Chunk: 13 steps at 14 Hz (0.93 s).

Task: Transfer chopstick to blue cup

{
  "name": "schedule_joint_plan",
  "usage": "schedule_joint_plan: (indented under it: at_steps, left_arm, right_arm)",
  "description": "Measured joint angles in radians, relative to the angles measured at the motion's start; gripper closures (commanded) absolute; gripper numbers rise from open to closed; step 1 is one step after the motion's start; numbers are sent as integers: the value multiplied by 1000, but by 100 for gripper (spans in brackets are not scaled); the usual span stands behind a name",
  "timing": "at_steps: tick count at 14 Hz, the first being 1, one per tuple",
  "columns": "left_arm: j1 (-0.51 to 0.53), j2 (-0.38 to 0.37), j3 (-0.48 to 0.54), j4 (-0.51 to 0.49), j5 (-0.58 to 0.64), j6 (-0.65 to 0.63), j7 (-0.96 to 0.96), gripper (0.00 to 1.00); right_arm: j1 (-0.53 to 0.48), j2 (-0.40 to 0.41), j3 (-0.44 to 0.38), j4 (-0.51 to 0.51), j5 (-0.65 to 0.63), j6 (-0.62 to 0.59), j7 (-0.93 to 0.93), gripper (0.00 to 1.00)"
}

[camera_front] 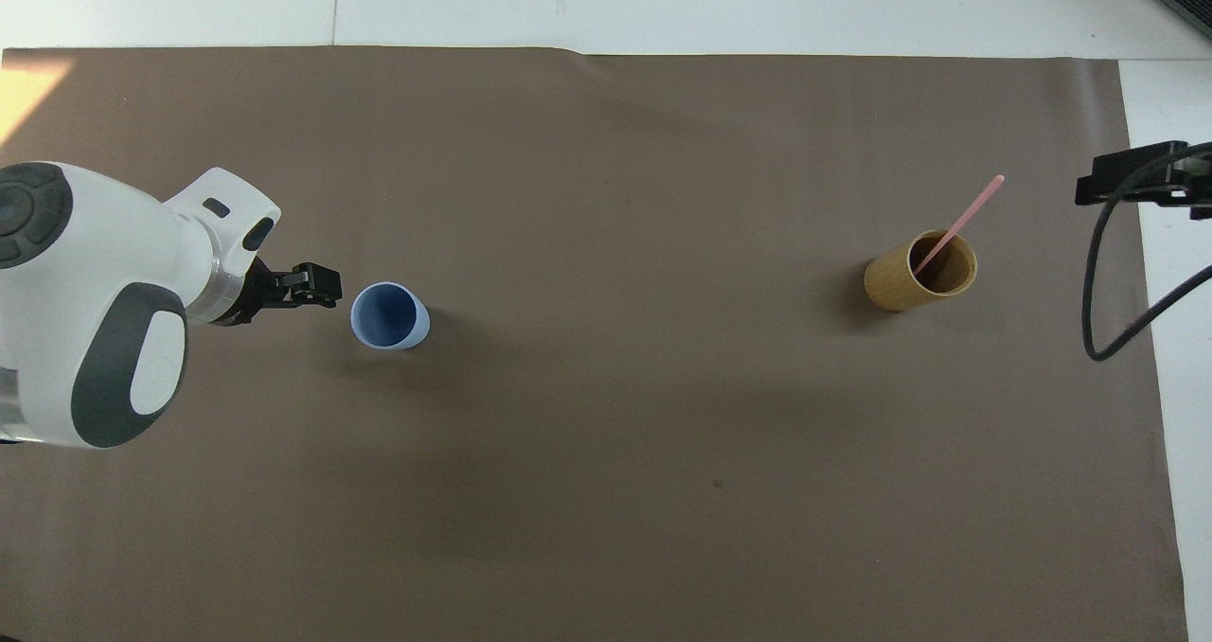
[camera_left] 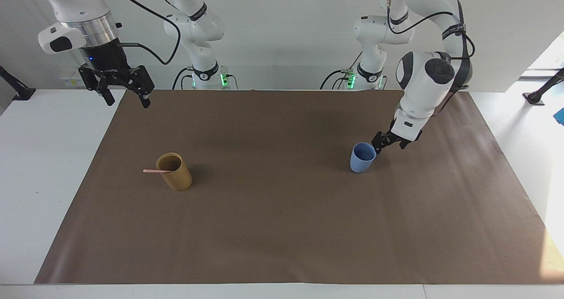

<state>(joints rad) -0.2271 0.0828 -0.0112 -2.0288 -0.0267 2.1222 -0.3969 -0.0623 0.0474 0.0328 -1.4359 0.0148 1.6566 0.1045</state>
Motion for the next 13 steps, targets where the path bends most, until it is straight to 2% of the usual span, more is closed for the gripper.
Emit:
schedule_joint_plan:
  at_steps: [2, 3, 4, 5, 13]
  left_arm:
    - [-25, 2, -1, -39, 0, 47, -14, 0]
    - [-33, 2, -1, -63, 0, 74, -16, 11]
    - [-38, 2, -1, -85, 0, 90, -16, 50]
    - [-39, 3, -1, -98, 0, 97, -16, 99]
    - [-41, 3, 1, -104, 0, 112, 37, 100]
  right_arm:
    - [0, 0, 0, 0, 0, 0, 0, 0]
    - [0, 0, 0, 0, 0, 0, 0, 0]
    - [0, 0, 0, 0, 0, 0, 0, 0]
    - [0, 0, 0, 0, 0, 0, 0, 0]
    - [0, 1, 0, 0, 0, 0, 0, 0]
